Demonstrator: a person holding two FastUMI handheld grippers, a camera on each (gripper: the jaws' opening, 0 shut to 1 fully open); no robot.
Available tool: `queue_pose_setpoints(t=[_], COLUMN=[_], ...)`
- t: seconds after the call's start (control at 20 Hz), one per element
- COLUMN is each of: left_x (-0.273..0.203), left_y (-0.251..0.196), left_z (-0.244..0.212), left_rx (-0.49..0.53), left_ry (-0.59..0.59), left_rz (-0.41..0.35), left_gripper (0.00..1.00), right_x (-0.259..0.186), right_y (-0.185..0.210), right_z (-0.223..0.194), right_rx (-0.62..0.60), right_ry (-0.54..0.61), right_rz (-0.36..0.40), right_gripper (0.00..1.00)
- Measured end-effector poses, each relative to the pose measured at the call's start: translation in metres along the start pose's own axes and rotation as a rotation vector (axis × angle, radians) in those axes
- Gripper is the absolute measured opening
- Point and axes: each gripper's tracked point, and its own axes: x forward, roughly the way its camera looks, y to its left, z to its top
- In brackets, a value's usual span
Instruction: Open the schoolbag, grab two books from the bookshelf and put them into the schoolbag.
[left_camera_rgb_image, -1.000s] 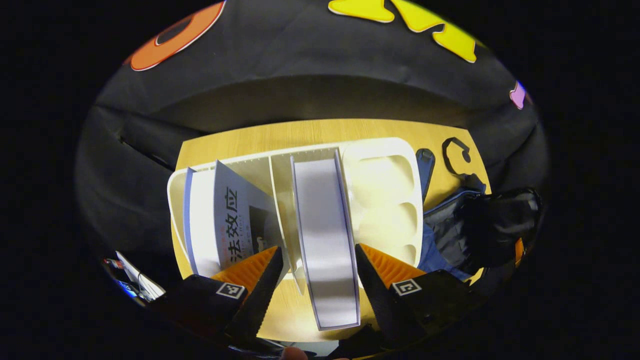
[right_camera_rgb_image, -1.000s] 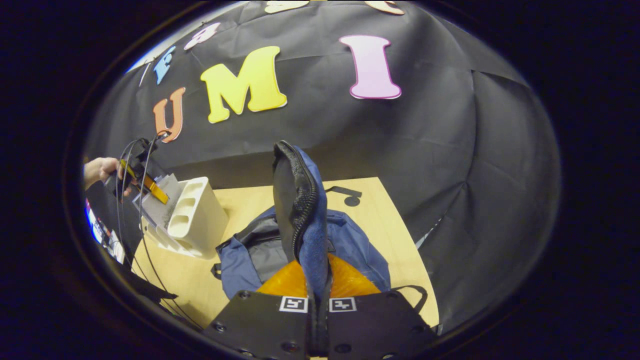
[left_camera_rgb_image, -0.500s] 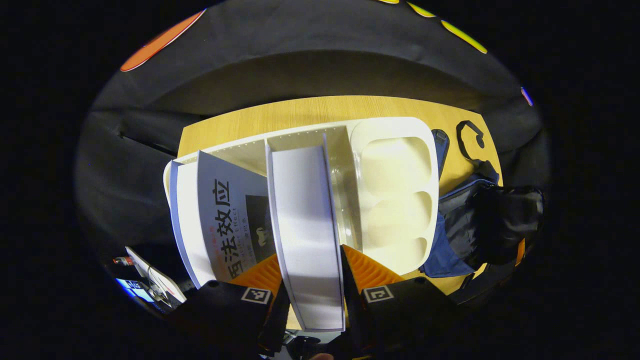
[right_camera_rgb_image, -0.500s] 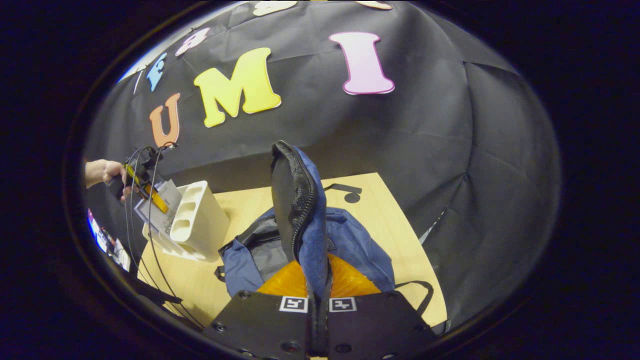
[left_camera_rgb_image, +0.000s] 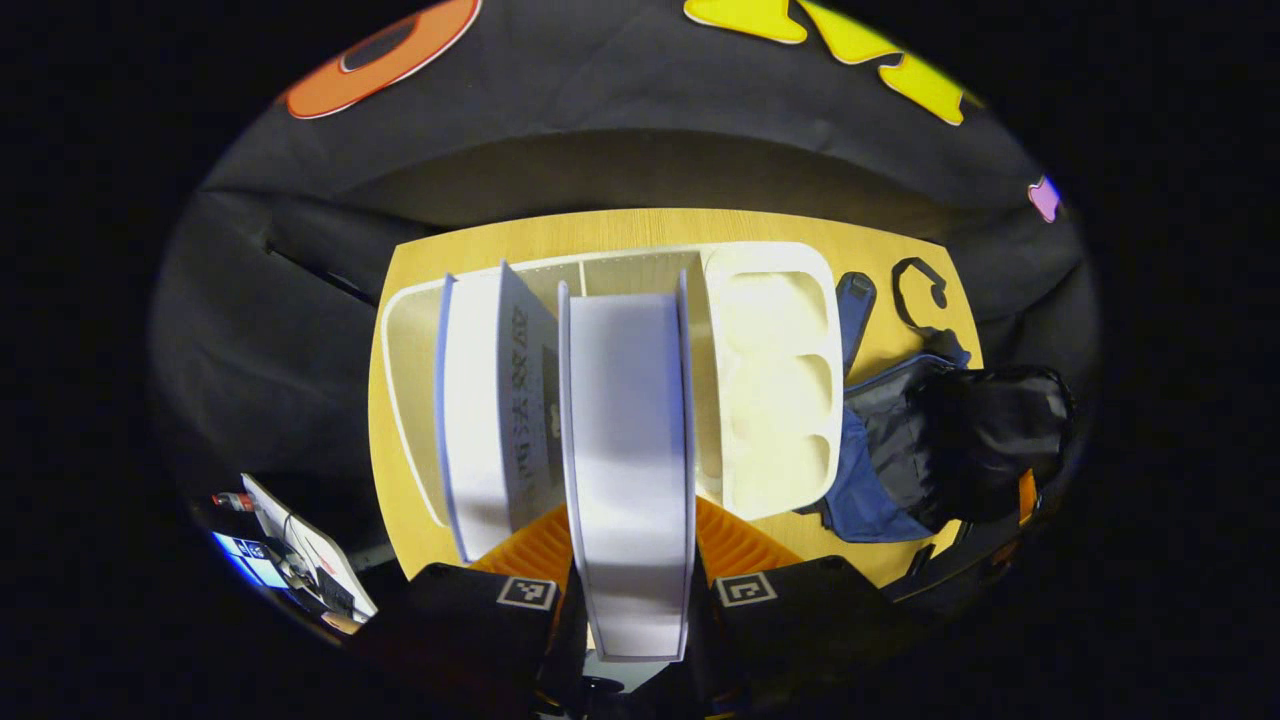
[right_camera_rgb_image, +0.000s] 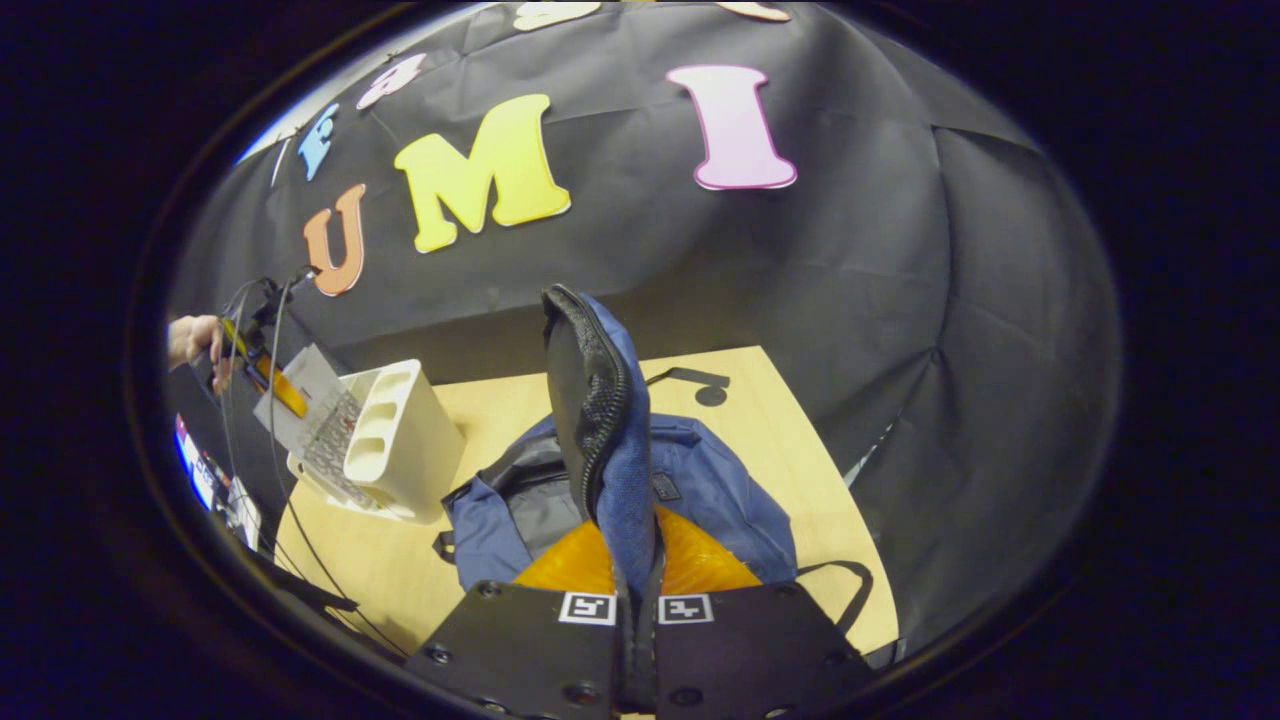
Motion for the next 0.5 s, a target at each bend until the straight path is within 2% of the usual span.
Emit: queue_pose_setpoints(t=[0.15, 0.3, 0.45, 0.5], left_x=[-0.045, -0.087, -0.118, -0.125], left_y=[-0.002, 0.009, 0.011, 0.009], left_z=[-0.028, -0.05, -0.067, -0.072], left_rx=[-0.078, -0.126, -0.2, -0.222], left_ry=[-0.032, -0.093, -0.144, -0.16], left_rz=[-0.098, -0.14, -0.227, -0.262], left_gripper=[0.44, 0.43, 0.43, 0.39], right_x=[0.0, -0.002, -0.006, -0.007], right_y=[0.003, 0.007, 0.014, 0.015], right_z=[-0.002, -0.001, -0.004, -0.004], right_rx=[0.004, 0.01, 0.011, 0.014], right_ry=[0.006, 0.008, 0.01, 0.013], right_rz=[-0.019, -0.029, -0.033, -0.033], right_gripper=[0.01, 0.01, 0.01, 0.01])
